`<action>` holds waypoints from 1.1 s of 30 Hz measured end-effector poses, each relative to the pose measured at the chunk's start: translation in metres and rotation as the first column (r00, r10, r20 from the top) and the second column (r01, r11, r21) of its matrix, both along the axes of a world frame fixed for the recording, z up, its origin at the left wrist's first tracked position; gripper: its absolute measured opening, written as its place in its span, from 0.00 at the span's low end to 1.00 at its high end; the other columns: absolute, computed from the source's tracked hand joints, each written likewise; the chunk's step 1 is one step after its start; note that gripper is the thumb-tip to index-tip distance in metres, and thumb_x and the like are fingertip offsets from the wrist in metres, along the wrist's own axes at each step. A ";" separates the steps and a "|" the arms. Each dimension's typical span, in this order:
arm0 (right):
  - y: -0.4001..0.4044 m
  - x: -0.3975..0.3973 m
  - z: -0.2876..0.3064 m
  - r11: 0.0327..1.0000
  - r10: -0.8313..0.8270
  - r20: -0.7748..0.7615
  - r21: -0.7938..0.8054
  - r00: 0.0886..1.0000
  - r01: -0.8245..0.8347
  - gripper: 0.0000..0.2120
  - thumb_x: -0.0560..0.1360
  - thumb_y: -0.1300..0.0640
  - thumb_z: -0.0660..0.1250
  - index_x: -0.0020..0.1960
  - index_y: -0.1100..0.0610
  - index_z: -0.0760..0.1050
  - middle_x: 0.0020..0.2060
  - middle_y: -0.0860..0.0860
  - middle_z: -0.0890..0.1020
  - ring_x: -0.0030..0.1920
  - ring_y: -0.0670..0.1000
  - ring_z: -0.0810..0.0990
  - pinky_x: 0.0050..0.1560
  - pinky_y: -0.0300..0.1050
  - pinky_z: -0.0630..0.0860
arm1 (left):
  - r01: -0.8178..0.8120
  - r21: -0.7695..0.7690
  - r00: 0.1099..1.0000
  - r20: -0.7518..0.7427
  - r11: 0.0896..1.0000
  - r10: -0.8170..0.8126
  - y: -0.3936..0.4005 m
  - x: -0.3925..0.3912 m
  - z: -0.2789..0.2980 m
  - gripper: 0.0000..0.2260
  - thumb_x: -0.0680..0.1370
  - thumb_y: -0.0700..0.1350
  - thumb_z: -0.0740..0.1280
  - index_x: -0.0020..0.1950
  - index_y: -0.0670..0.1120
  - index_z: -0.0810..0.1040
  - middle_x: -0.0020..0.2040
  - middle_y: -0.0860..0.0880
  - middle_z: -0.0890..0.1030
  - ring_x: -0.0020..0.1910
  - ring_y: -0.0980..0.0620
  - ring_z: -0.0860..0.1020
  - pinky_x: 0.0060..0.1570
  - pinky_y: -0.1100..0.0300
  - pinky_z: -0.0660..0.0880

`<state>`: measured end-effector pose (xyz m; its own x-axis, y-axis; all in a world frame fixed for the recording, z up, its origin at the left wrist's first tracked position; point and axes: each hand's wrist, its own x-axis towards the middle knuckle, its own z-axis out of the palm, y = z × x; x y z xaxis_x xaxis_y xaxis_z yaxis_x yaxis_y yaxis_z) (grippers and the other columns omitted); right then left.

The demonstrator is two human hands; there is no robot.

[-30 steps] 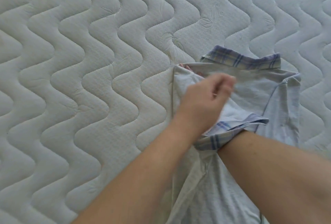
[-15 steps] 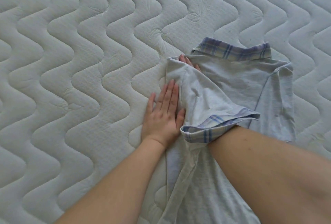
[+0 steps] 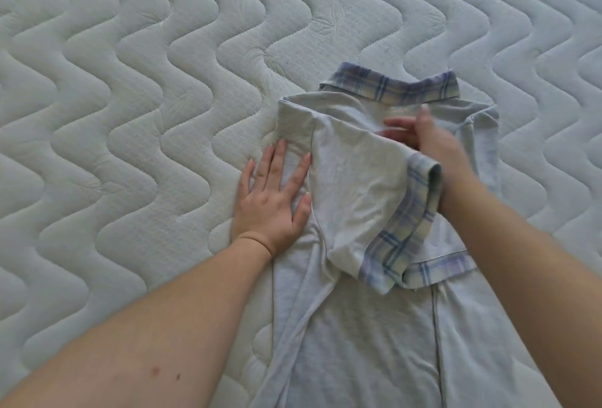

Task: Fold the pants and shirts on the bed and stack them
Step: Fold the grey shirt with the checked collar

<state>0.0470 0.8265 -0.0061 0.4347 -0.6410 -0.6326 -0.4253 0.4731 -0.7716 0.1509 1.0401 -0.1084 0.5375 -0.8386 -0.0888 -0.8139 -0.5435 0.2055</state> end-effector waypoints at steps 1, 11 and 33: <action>-0.002 -0.007 0.006 0.992 0.030 -0.008 0.126 1.000 -0.028 0.34 0.79 0.32 0.47 0.55 0.57 0.81 0.49 0.54 0.86 0.50 0.54 0.84 0.56 0.53 0.79 | 0.001 0.007 1.000 0.010 1.000 -0.001 0.000 0.000 -0.001 0.28 0.80 0.59 0.48 0.81 0.57 0.54 0.81 0.44 0.52 0.80 0.47 0.53 0.76 0.45 0.50; 0.059 -0.038 0.016 0.572 0.243 -0.676 -0.479 0.695 -0.666 0.14 0.77 0.55 0.67 0.62 0.49 0.75 0.48 0.51 0.83 0.48 0.56 0.80 0.45 0.50 0.76 | -0.016 0.014 0.999 0.049 1.000 0.015 0.000 0.000 -0.006 0.32 0.79 0.59 0.49 0.81 0.51 0.49 0.82 0.48 0.52 0.80 0.48 0.52 0.76 0.45 0.50; 0.127 -0.056 -0.018 0.334 0.295 -0.610 -0.656 0.736 -0.677 0.26 0.78 0.48 0.56 0.75 0.51 0.66 0.74 0.54 0.67 0.74 0.54 0.63 0.73 0.52 0.54 | -0.014 -0.075 1.000 0.010 0.997 0.014 0.001 0.001 -0.004 0.27 0.82 0.57 0.43 0.80 0.53 0.56 0.81 0.46 0.57 0.79 0.47 0.55 0.76 0.45 0.50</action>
